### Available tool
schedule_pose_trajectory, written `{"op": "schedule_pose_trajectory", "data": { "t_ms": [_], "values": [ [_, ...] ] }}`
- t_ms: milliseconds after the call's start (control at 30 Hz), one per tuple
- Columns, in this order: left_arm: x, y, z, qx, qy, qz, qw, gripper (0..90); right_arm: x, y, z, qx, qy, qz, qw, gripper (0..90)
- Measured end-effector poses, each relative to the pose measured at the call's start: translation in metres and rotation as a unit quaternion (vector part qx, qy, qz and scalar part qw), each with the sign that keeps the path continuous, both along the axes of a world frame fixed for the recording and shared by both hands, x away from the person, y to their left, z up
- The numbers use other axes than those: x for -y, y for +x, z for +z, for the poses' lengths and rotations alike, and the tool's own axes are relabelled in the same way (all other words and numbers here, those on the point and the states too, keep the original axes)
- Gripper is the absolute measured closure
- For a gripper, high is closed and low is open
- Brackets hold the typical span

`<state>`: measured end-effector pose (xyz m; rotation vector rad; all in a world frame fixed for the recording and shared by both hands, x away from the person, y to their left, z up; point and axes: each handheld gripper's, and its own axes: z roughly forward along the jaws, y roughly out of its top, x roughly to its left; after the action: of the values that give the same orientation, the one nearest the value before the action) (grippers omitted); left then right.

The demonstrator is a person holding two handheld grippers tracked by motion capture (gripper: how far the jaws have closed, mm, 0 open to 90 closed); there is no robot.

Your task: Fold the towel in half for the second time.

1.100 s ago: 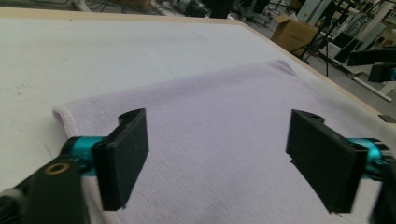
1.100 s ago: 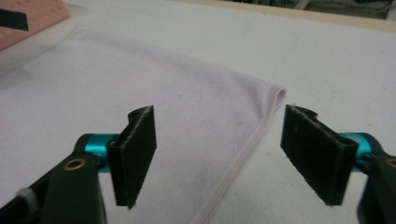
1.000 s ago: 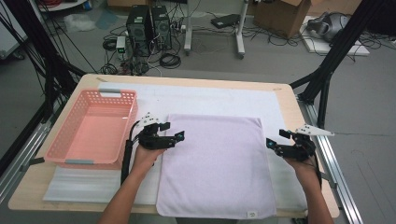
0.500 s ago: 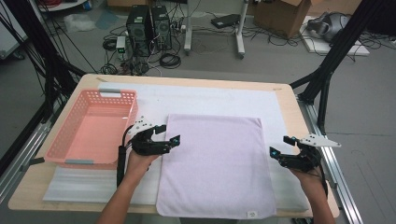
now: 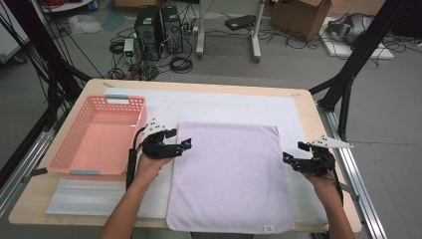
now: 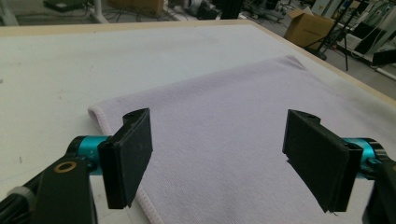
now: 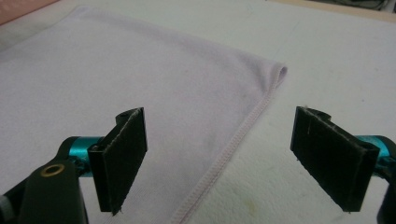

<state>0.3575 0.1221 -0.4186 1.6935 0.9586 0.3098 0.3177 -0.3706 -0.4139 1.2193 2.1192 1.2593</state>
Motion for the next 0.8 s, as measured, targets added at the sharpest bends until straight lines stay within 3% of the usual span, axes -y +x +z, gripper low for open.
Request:
{"op": "schedule_pose_trajectory", "data": {
  "t_ms": [233, 333, 500, 633, 700, 767, 800],
  "values": [
    [-0.005, 0.023, -0.011, -0.026, 0.015, 0.029, 0.9991, 25.8, -0.005, 0.025, 0.000, -0.024, -0.001, -0.009, 0.9997, 17.8],
    [-0.006, 0.031, -0.021, -0.050, 0.026, 0.047, 0.9973, 25.7, -0.007, 0.036, -0.001, -0.038, -0.002, -0.015, 0.9992, 17.8],
    [-0.004, 0.038, -0.032, -0.059, 0.047, 0.070, 0.9947, 29.0, -0.013, 0.055, -0.008, -0.062, -0.020, -0.019, 0.9977, 18.0],
    [0.001, 0.049, -0.030, -0.088, 0.068, 0.083, 0.9903, 32.7, -0.017, 0.068, -0.017, -0.080, -0.026, -0.033, 0.9959, 19.2],
    [0.004, 0.053, -0.030, -0.085, 0.065, 0.089, 0.9902, 34.3, -0.019, 0.073, -0.022, -0.089, -0.032, -0.042, 0.9946, 21.9],
    [0.008, 0.058, -0.033, -0.103, 0.075, 0.088, 0.9879, 37.1, -0.019, 0.078, -0.025, -0.095, -0.037, -0.054, 0.9934, 24.0],
    [0.010, 0.058, -0.033, -0.095, 0.081, 0.089, 0.9883, 37.4, -0.019, 0.080, -0.026, -0.097, -0.040, -0.060, 0.9927, 25.7]
  ]
}}
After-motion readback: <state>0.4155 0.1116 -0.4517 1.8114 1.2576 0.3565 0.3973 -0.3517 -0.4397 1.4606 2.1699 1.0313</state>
